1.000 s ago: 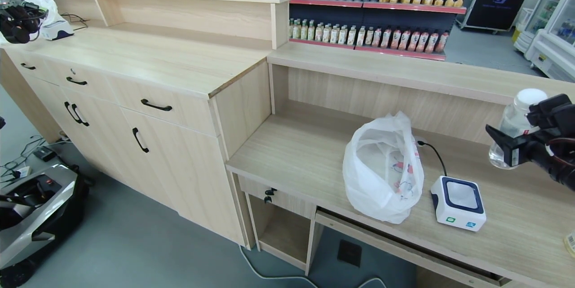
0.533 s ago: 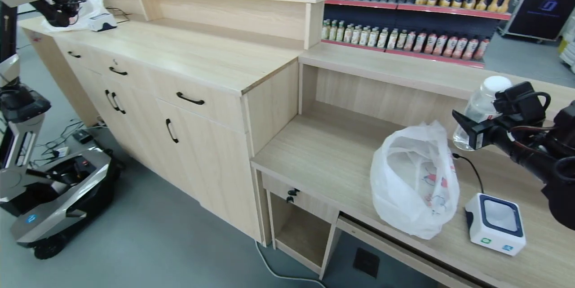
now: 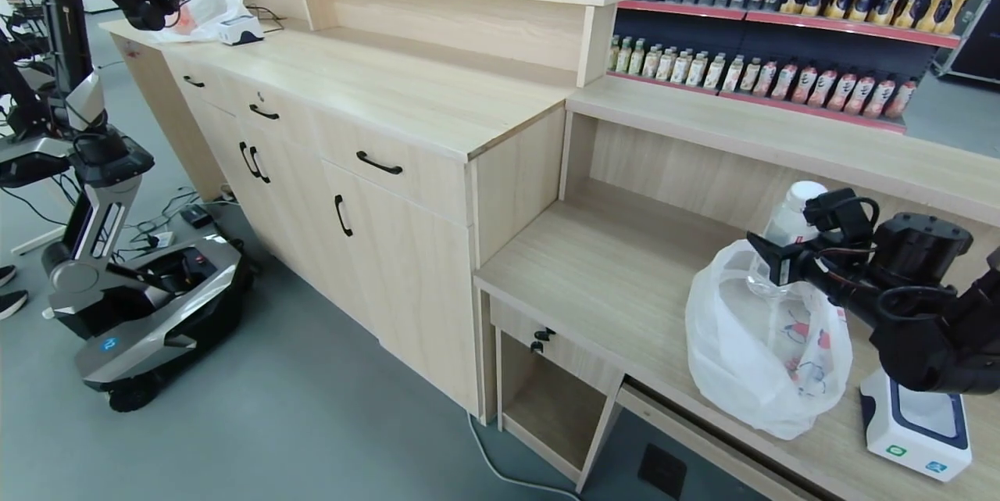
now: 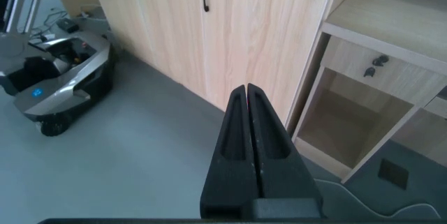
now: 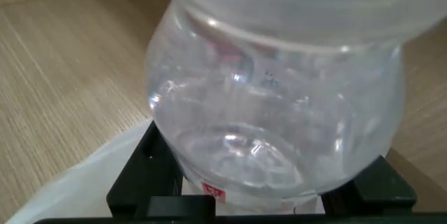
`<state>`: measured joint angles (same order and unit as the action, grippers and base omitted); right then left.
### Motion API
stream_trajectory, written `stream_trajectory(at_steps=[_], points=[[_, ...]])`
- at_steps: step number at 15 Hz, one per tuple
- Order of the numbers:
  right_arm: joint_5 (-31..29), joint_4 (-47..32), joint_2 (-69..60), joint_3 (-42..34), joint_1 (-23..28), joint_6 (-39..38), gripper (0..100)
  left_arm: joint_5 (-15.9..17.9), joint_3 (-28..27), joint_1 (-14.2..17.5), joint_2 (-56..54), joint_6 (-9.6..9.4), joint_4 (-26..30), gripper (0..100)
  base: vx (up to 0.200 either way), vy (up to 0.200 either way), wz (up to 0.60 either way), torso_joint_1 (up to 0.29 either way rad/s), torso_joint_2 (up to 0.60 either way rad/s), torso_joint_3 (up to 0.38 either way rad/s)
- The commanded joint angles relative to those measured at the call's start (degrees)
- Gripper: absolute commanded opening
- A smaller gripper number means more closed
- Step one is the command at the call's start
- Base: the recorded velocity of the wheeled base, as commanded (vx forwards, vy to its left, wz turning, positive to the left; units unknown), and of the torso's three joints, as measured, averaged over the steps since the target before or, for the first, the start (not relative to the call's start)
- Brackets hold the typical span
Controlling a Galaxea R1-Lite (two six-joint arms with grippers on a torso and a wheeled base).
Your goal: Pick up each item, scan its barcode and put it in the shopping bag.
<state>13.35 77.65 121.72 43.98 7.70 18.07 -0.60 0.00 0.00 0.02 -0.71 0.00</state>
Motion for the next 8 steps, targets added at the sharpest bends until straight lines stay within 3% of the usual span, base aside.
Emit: stream_trajectory(at_steps=[1, 8], points=[[0.01, -0.05, 3.70, 0.31, 1.70, 0.04, 0, -0.02, 0.00, 0.00, -0.02, 0.00, 0.00, 0, 0.000, 0.000, 0.00, 0.000, 0.00, 0.000], [0.27, -1.89, 8.62, 5.24, 2.05, -6.73, 0, -0.02, 0.00, 0.00, -0.02, 0.00, 0.00, 0, 0.000, 0.000, 0.00, 0.000, 0.00, 0.000]])
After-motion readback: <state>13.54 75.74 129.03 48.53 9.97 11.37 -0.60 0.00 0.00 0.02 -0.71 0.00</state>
